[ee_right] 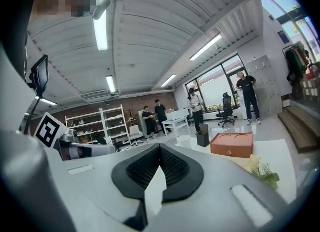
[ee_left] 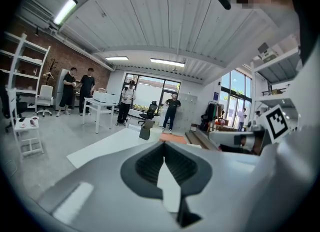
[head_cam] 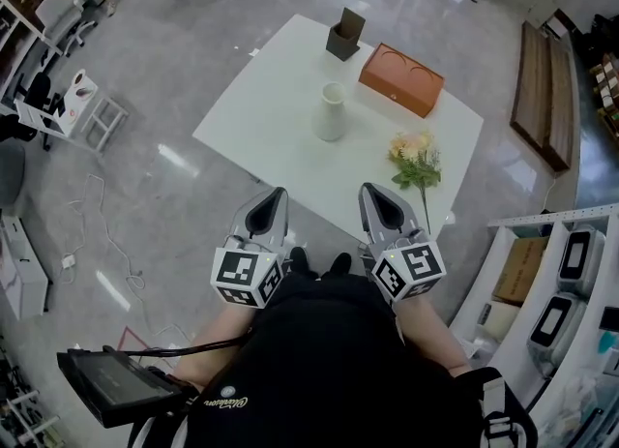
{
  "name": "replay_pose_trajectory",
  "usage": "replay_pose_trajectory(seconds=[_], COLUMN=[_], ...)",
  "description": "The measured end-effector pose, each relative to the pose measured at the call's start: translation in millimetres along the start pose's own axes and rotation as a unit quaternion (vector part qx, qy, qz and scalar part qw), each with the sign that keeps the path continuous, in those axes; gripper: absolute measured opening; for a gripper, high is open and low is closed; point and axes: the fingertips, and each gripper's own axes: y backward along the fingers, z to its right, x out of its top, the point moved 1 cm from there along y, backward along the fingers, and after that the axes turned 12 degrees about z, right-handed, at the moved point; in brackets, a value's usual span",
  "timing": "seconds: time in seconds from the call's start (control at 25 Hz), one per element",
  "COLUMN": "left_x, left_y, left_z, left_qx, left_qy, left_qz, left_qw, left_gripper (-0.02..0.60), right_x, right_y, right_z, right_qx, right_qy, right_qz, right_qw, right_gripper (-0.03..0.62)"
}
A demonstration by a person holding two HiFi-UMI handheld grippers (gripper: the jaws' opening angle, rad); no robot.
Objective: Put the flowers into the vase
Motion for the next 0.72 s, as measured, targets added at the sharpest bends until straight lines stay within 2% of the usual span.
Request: replay_pose_trajectory(seconds=[0.28, 0.56, 0.72], left_x=[-4, -20, -29], left_y=[-17, -52, -67], left_z=[4, 37, 61], left_qx=[-0.003, -0.062, -0.095], left_qy=[0.005, 0.001, 0.002], left_qz=[-0.011, -0.037, -0.053], left_qw=[0.9999, 0.9974, 0.9941], left_gripper=[0.006, 0.006, 0.006], right_x=[2, 0, -15], right_y=[-4, 22, 41], right_z=[19, 63, 94], right_qx=[-0.004, -0.068, -0.103], right_qy=[0.004, 0.001, 0.014], right_qz=[-0.009, -0.011, -0.042], right_qw=[1.000, 0.998, 0.994], right_gripper=[0.000, 0.000, 0.000])
